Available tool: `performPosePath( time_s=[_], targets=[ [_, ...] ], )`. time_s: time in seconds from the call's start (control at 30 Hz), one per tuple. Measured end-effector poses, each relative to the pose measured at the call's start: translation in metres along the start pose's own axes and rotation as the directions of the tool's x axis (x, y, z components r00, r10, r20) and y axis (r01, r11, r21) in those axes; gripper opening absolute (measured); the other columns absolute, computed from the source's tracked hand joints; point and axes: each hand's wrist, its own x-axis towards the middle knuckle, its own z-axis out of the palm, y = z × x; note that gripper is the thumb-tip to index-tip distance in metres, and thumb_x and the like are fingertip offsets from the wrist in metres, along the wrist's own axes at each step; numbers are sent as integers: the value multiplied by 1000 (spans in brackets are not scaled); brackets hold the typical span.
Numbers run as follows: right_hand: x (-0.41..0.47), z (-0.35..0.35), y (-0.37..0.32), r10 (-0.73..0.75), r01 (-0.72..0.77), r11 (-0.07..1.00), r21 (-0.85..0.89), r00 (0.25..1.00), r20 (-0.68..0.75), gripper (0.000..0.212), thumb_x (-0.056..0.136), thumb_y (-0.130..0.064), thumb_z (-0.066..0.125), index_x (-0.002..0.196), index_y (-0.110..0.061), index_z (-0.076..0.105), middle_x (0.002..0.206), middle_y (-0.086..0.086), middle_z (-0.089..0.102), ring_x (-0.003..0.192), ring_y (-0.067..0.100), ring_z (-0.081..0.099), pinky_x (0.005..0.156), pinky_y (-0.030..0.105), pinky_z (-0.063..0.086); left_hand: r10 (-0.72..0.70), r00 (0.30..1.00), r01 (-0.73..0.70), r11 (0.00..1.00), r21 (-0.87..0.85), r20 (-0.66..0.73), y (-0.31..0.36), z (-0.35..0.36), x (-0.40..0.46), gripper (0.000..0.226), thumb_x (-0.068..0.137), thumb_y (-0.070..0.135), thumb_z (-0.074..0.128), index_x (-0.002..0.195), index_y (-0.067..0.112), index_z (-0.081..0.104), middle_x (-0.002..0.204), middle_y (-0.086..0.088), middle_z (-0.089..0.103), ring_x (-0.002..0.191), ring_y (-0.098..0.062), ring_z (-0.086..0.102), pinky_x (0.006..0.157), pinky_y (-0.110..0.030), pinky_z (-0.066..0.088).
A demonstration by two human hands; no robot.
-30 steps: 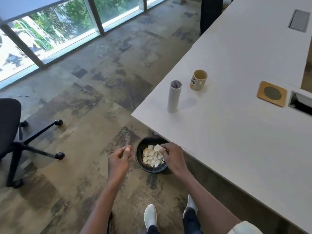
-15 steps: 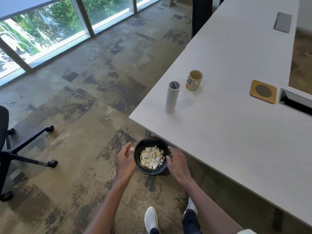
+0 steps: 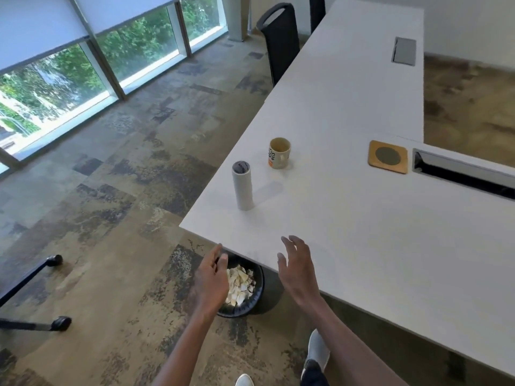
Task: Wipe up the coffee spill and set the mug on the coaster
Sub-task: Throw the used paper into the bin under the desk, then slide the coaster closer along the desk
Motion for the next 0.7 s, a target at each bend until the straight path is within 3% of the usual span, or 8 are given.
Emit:
performPosePath(
  time_s=[0.1, 0.23, 0.47, 0.7],
  targets=[
    [14, -26, 24, 20, -21, 1000, -11, 998, -57, 41, 97, -19, 52, 138, -11, 51, 143, 8, 47, 135, 23, 40, 109, 35, 41, 34, 999, -34, 999, -12, 37, 19, 27, 4, 42, 105, 29, 48, 147, 25, 49, 149, 0, 54, 127, -7, 47, 105, -31, 38],
    [33, -63, 59, 52, -54, 998, -18, 992, -116, 40, 96, -17, 54, 136, -9, 53, 140, 11, 49, 132, 26, 43, 108, 37, 42, 66, 995, -64, 998, -26, 73, 47, 67, 7, 41, 105, 31, 49, 146, 26, 50, 150, 1, 53, 135, -17, 50, 107, -33, 40],
    [71, -122, 120, 107, -113, 993, -27, 979, -174, 40, 96, -16, 54, 135, -7, 53, 140, 13, 49, 131, 27, 44, 107, 37, 43, 91, 993, -85, 994, -75, 76, 108, 143, 17, 37, 104, 25, 53, 141, 22, 56, 143, -1, 59, 124, -15, 56, 108, -39, 46],
    [103, -169, 162, 129, -131, 991, 7, 969, -212, 40, 96, -16, 54, 135, -7, 53, 140, 12, 48, 131, 26, 43, 107, 37, 43, 115, 988, -106, 991, -86, 106, 155, 207, 22, 37, 103, 19, 54, 140, 18, 57, 146, -2, 57, 133, -20, 53, 112, -40, 43]
  ],
)
